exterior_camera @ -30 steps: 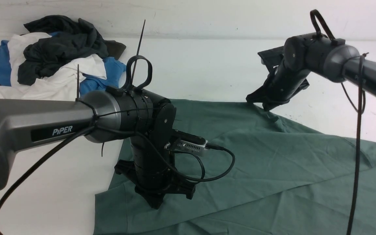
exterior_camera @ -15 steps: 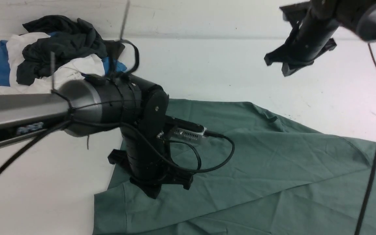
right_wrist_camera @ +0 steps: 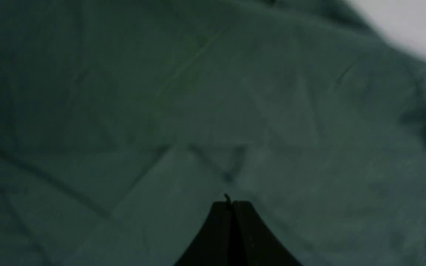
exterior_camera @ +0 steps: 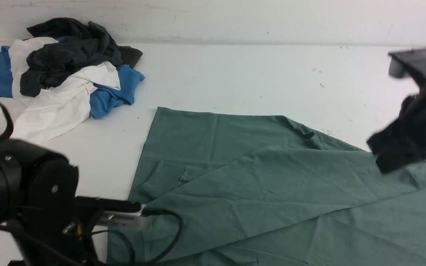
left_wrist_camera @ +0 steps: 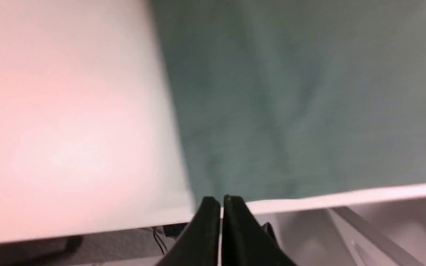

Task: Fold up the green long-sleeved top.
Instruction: Use both arms simultaneously to clamp the lower edge of the clothing fabric

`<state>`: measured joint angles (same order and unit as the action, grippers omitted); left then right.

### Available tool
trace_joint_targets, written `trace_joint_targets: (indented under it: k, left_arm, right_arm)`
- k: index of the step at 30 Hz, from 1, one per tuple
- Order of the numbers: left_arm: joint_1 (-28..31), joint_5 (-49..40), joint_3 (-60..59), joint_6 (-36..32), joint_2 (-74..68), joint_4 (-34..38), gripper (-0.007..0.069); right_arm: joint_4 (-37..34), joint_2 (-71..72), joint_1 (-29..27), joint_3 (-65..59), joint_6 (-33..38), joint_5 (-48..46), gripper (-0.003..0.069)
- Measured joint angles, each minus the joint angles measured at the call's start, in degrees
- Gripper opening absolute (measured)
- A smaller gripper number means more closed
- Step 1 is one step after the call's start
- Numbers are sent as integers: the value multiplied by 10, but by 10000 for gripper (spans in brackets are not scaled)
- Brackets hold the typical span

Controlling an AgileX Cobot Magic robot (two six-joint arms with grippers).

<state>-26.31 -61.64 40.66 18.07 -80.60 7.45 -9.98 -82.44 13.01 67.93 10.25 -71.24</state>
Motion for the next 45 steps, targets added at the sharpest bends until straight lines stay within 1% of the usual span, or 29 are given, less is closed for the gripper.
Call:
trace_joint_targets:
  k: [1, 2, 4, 6, 9, 11, 12, 15, 19, 20, 21, 22, 24, 25, 27, 29, 33, 35, 36, 39, 41, 43, 45]
  left_arm:
    - [21, 24, -29, 9, 0, -1, 0]
    - [27, 32, -37, 10, 0, 0, 0]
    - [27, 40, -44, 9, 0, 7, 0]
    - [15, 49, -46, -10, 0, 15, 13]
    - [-16, 53, -46, -20, 0, 10, 58]
    - [-35, 64, -46, -16, 0, 0, 114]
    - [-39, 68, -46, -14, 0, -1, 121]
    - [-57, 100, -49, 17, 0, -19, 269]
    - [-62, 122, -77, 57, 0, -22, 443]
    - [-62, 123, -86, 67, 0, -24, 472]
    - [-62, 123, -88, 68, 0, -24, 477]
    - [-62, 126, -98, 75, 0, -25, 501]
    - [-62, 132, -106, 78, 0, -26, 511]
    - [-62, 138, -113, 80, 0, -23, 510]
    - [-63, 141, -117, 81, 0, -16, 481]
    - [-63, 146, -118, 82, 0, -7, 417]
    - [-63, 153, -119, 81, 1, 4, 226]
    - [-63, 153, -119, 78, 1, 2, 104]
    - [-63, 153, -119, 74, 3, -2, 61]
    - [-63, 150, -119, 68, 13, -22, 15]
    - [-63, 138, -119, 67, 24, -30, 13]
    - [-63, 119, -115, 66, 39, -34, 11]
    - [-63, 105, -115, 68, 53, -35, 9]
  right_arm:
    - [-17, 31, 33, -48, 9, -1, -9]
    - [-23, 40, 49, -73, 11, -1, -9]
    - [-30, 50, 84, -102, 13, 0, -9]
    - [-30, 52, 127, -137, 15, 2, -9]
    - [-27, 52, 159, -163, 13, 4, -9]
    - [-24, 53, 168, -172, 4, 5, -9]
    - [-25, 53, 169, -173, 3, 5, -9]
    - [-23, 54, 172, -175, -5, 9, -9]
    - [-25, 54, 173, -175, -7, 10, -9]
    - [-26, 54, 173, -175, -7, 10, -9]
    - [-26, 54, 173, -175, -7, 10, -9]
    - [-26, 54, 173, -175, -7, 10, -9]
    - [-26, 54, 173, -175, -7, 10, -9]
    - [-26, 54, 173, -175, -7, 10, -9]
    - [-26, 54, 173, -175, -7, 10, -9]
    - [-26, 54, 173, -175, -7, 10, -9]
    - [-26, 54, 173, -175, -7, 10, -9]
    - [-25, 54, 173, -175, -7, 10, -9]
    - [-25, 54, 173, -175, -7, 10, -9]
    - [-20, 58, 174, -177, 0, 10, -9]
    - [-17, 69, 185, -187, 7, 14, -8]
    - [-16, 81, 206, -204, 7, 15, -2]
    - [-16, 98, 242, -239, 5, 18, 22]
